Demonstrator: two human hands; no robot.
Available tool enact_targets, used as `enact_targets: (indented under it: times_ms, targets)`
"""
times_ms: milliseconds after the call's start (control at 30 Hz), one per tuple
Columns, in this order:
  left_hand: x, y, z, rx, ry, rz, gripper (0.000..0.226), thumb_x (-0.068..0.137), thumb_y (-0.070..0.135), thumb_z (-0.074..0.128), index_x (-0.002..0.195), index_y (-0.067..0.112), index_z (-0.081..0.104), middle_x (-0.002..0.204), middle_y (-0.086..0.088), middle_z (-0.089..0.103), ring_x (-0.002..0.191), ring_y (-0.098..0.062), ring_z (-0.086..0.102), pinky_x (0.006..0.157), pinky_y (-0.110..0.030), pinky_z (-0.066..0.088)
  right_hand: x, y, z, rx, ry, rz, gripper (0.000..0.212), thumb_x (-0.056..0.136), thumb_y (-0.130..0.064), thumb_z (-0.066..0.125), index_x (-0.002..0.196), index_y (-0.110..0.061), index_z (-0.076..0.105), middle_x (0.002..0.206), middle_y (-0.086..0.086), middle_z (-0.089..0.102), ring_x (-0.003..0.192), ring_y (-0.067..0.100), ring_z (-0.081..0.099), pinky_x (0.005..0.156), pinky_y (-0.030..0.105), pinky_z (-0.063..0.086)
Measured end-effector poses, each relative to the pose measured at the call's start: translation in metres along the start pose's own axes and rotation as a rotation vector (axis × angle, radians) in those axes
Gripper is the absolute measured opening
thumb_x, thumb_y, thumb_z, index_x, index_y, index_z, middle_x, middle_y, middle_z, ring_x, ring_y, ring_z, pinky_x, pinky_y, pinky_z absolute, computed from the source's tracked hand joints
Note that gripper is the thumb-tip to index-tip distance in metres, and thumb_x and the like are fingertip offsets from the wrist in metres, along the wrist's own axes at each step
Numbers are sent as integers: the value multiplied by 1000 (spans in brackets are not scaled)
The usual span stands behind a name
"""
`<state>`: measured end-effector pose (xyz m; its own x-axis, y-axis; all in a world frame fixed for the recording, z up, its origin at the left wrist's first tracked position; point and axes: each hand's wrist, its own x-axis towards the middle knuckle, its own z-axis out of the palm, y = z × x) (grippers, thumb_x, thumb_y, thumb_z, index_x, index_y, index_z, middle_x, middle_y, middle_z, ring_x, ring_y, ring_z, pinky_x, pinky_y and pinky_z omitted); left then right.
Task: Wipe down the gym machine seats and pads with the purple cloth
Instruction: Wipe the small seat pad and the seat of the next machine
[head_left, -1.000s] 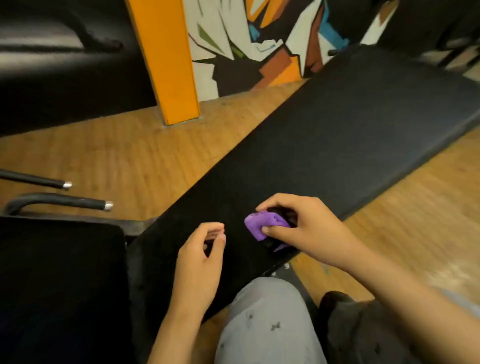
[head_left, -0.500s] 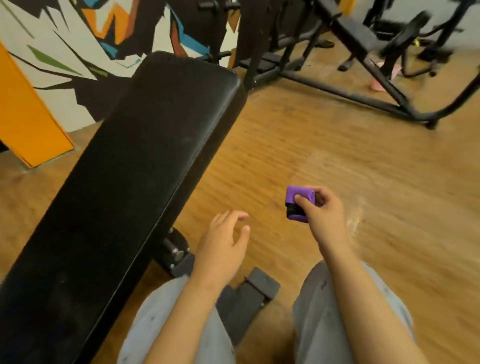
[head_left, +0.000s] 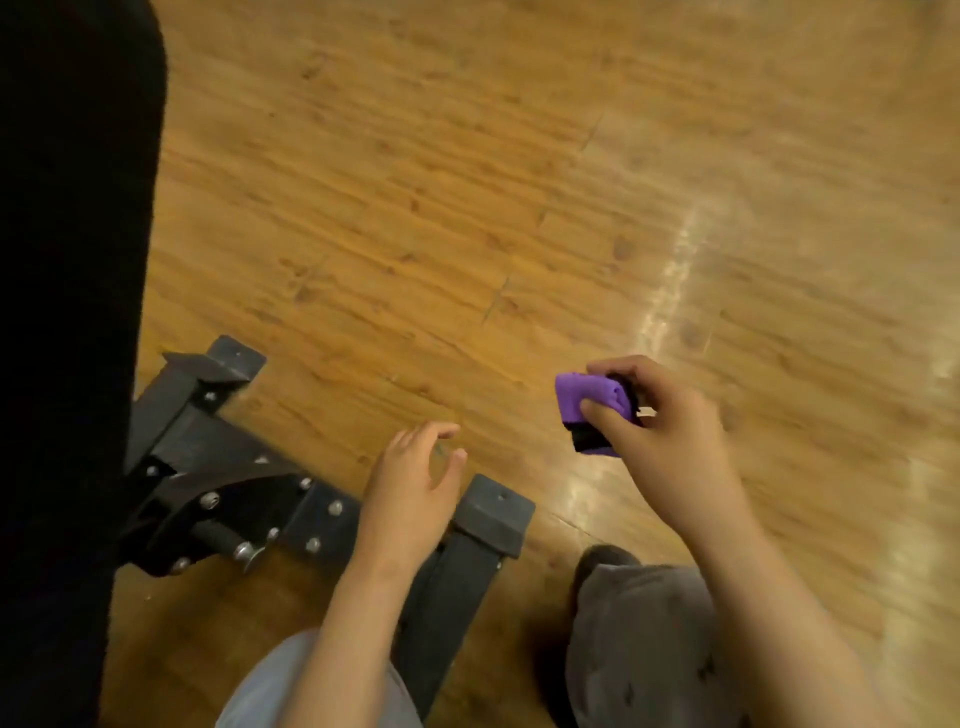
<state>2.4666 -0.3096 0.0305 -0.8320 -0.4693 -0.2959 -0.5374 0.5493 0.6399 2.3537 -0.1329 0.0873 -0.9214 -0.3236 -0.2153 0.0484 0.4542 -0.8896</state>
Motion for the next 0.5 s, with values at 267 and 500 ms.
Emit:
enact_targets:
  times_ms: [267, 500]
  targets:
    - [-34, 110, -46, 241, -346, -63, 30, 101, 33, 44, 129, 28, 51, 125, 11, 50, 109, -9, 52, 82, -21, 45, -30, -13, -110, 3, 109, 361, 22, 87, 6, 61, 106, -5, 65, 88, -1, 63, 68, -8, 62, 52, 2, 42]
    - [-27, 311, -148, 362, -381, 147, 26, 101, 32, 42, 125, 29, 52, 126, 11, 51, 120, -10, 46, 91, -25, 42, -58, -131, -299, 28, 215, 402, 21, 86, 6, 63, 102, -8, 65, 88, 4, 66, 64, -7, 64, 51, 3, 42]
